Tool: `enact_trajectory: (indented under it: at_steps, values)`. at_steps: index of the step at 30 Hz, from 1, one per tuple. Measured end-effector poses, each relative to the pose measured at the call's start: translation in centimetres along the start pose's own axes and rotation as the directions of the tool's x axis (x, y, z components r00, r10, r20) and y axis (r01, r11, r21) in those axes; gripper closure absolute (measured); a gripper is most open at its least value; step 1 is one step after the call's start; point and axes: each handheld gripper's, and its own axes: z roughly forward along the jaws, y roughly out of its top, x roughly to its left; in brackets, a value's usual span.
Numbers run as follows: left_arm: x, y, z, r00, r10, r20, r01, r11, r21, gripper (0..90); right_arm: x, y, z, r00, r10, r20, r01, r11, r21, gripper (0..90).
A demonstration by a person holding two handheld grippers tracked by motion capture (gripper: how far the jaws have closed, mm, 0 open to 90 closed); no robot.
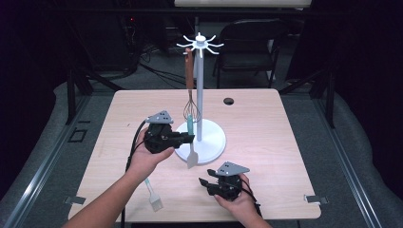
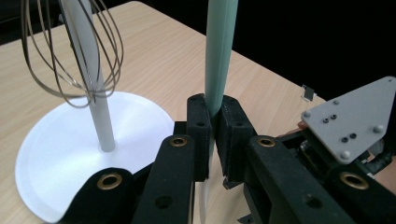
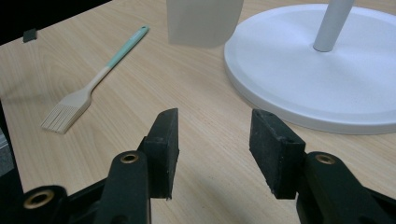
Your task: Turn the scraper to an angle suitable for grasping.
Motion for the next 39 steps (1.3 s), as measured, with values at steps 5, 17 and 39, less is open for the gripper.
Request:
enact_trajectory:
  at_steps: [5, 17, 39]
  values:
    - [0.1, 1.8, -0.9, 0.9999, 0.013, -0.009, -0.013, 0.9997, -0.021, 84.1, -0.1, -0.1, 0.1, 1.0000, 0.004, 0.006, -0.004, 1.000, 0.001, 52.2]
    - [-0.5, 5.2, -1.8, 0.9980, 0.064, -0.003, -0.064, 0.9977, -0.021, 84.1, -0.2, -0.3, 0.4, 0.9999, 0.001, 0.011, -0.001, 1.000, 0.014, 52.2]
    - [-0.1, 12.9, -3.0, 0.9956, 0.086, 0.038, -0.083, 0.9947, -0.061, 84.2, -0.6, -0.5, 0.3, 0.9999, 0.007, 0.014, -0.007, 1.000, 0.017, 52.3]
